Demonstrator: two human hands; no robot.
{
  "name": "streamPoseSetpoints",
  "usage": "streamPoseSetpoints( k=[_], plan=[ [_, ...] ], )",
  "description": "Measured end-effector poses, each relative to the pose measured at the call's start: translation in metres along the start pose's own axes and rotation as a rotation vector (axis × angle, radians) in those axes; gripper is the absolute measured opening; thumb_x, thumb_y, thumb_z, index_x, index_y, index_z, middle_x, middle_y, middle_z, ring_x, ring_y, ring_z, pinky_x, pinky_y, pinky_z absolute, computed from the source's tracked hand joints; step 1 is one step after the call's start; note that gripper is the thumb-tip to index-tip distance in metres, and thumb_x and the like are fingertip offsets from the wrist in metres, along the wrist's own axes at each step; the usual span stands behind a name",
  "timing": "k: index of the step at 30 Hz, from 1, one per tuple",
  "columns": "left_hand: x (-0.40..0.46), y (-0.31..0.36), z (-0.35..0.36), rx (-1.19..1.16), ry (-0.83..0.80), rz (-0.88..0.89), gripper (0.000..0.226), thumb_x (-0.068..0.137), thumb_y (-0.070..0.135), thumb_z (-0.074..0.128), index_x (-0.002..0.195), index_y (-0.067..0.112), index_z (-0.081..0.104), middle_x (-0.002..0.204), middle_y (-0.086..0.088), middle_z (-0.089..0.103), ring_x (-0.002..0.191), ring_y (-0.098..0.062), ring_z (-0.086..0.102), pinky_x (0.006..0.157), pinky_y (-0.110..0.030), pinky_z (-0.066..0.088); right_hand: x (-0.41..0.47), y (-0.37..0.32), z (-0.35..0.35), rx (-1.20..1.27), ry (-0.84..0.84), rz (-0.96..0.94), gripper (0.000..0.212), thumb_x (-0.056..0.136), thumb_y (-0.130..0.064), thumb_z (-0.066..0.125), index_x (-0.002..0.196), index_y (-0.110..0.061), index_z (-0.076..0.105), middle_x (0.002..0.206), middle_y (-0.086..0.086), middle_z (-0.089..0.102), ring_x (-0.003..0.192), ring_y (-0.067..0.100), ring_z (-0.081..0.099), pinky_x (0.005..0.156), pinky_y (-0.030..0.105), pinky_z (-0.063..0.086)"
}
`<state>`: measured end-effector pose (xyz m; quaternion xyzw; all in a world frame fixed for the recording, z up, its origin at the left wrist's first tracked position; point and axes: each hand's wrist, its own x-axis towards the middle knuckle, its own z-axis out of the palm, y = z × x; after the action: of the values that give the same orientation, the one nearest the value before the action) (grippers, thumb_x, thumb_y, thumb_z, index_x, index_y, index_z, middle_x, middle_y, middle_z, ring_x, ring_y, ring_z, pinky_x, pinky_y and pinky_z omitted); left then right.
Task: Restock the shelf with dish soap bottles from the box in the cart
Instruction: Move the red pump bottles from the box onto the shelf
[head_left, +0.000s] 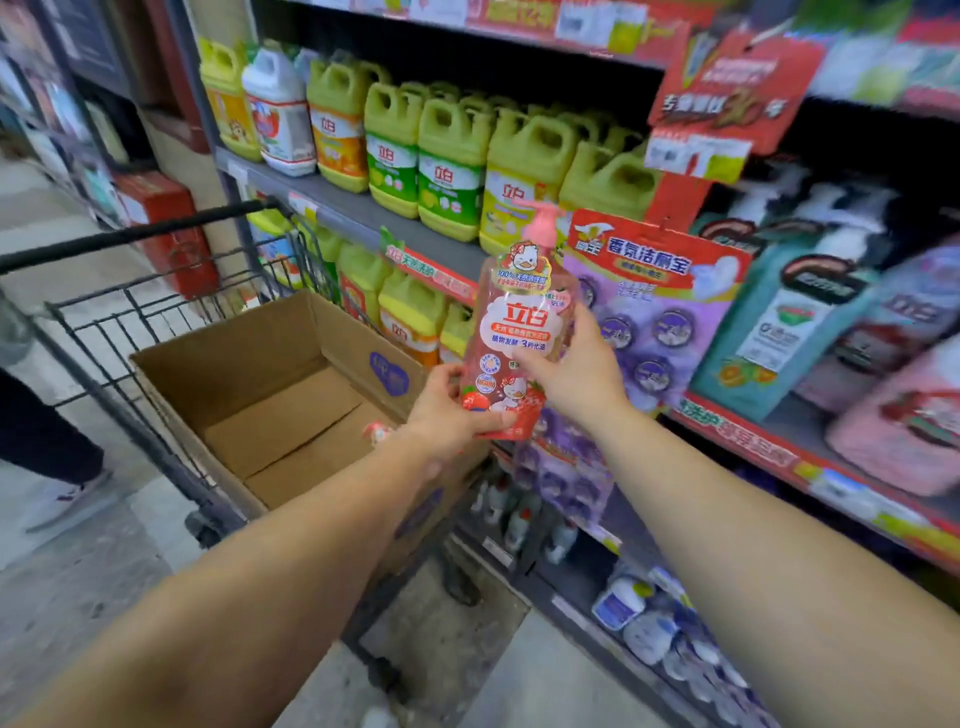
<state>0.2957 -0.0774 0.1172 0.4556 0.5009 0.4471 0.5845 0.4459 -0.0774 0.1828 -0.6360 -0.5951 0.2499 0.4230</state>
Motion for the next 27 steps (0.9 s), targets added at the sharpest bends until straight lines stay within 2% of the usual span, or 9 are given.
streamPoseSetpoints(
  k=[2, 4, 8, 10, 13, 17, 20, 24, 27],
  plan=[
    [-0.031, 0.005, 0.037, 0.026, -0.063, 0.045, 0.082, 0.058, 0.004, 0.091, 0.122, 0.016, 0.041, 0.118, -0.009, 0.065, 0.102, -0.022, 0.067, 0.091, -0.044, 0.055, -0.036, 0.005, -0.047, 0.008, 0.068, -0.005, 0.079, 0.079, -0.026, 0.078, 0.145, -0.017, 0.036, 0.129, -0.006, 0.061, 0.116, 0.012, 0.058, 0.09, 0.02, 0.042],
    [-0.065, 0.01, 0.079, 0.056, -0.127, 0.078, 0.083, 0.056, 0.005, 0.092, 0.123, 0.014, 0.043, 0.117, -0.009, 0.066, 0.101, -0.022, 0.068, 0.091, -0.045, 0.055, -0.075, 0.01, -0.096, -0.021, 0.155, -0.006, 0.079, 0.076, -0.03, 0.08, 0.142, -0.02, 0.038, 0.127, -0.006, 0.063, 0.114, 0.015, 0.061, 0.096, 0.031, 0.048],
    [-0.131, 0.025, 0.178, 0.078, -0.314, 0.173, 0.073, 0.066, -0.007, 0.084, 0.121, 0.016, 0.042, 0.111, -0.005, 0.065, 0.09, -0.013, 0.066, 0.077, -0.023, 0.057, -0.149, 0.02, -0.2, -0.066, 0.348, 0.043, 0.085, 0.069, -0.036, 0.083, 0.14, -0.02, 0.038, 0.123, -0.004, 0.065, 0.109, 0.017, 0.063, 0.094, 0.041, 0.051],
    [-0.16, 0.034, 0.231, 0.075, -0.422, 0.204, 0.073, 0.067, -0.011, 0.08, 0.123, 0.013, 0.041, 0.106, -0.002, 0.064, 0.085, -0.01, 0.065, 0.07, -0.016, 0.056, -0.183, 0.021, -0.256, -0.081, 0.437, 0.063, 0.078, 0.068, -0.034, 0.083, 0.134, -0.022, 0.042, 0.116, -0.009, 0.068, 0.102, 0.012, 0.066, 0.091, 0.04, 0.053],
    [-0.198, 0.053, 0.302, 0.085, -0.539, 0.273, 0.074, 0.067, -0.01, 0.081, 0.127, 0.011, 0.042, 0.115, -0.008, 0.063, 0.088, -0.012, 0.065, 0.077, -0.02, 0.056, -0.228, 0.018, -0.331, -0.127, 0.56, 0.072, 0.082, 0.074, -0.029, 0.082, 0.142, -0.022, 0.037, 0.12, -0.017, 0.06, 0.107, 0.004, 0.059, 0.093, 0.025, 0.046],
    [-0.231, 0.082, 0.38, 0.12, -0.658, 0.352, 0.071, 0.068, 0.001, 0.085, 0.122, 0.019, 0.044, 0.11, 0.005, 0.062, 0.092, -0.006, 0.061, 0.079, -0.016, 0.052, -0.266, 0.015, -0.41, -0.166, 0.73, 0.064, 0.081, 0.072, -0.026, 0.083, 0.14, -0.025, 0.039, 0.121, -0.012, 0.064, 0.108, 0.006, 0.062, 0.097, 0.032, 0.048],
    [-0.236, 0.103, 0.43, 0.146, -0.721, 0.421, 0.075, 0.061, 0.012, 0.092, 0.12, 0.022, 0.046, 0.115, 0.001, 0.064, 0.104, -0.015, 0.064, 0.094, -0.036, 0.053, -0.278, 0.007, -0.459, -0.214, 0.79, 0.068, 0.082, 0.077, -0.026, 0.08, 0.145, -0.024, 0.034, 0.118, -0.014, 0.061, 0.102, 0.002, 0.056, 0.085, 0.02, 0.041],
    [-0.235, 0.141, 0.484, 0.121, -0.771, 0.501, 0.072, 0.064, 0.013, 0.09, 0.119, 0.022, 0.045, 0.117, 0.002, 0.063, 0.104, -0.014, 0.064, 0.093, -0.035, 0.053, -0.266, -0.001, -0.518, -0.276, 0.844, 0.028, 0.084, 0.08, -0.03, 0.078, 0.148, -0.023, 0.03, 0.116, -0.016, 0.057, 0.102, 0.003, 0.054, 0.084, 0.023, 0.041],
    [-0.222, 0.176, 0.519, 0.115, -0.766, 0.583, 0.071, 0.063, 0.015, 0.091, 0.119, 0.022, 0.048, 0.116, 0.001, 0.066, 0.096, -0.01, 0.066, 0.079, -0.025, 0.056, -0.237, -0.007, -0.558, -0.298, 0.902, 0.001, 0.085, 0.076, -0.036, 0.08, 0.145, -0.024, 0.034, 0.128, -0.008, 0.061, 0.113, 0.01, 0.058, 0.093, 0.034, 0.049]
  ],
)
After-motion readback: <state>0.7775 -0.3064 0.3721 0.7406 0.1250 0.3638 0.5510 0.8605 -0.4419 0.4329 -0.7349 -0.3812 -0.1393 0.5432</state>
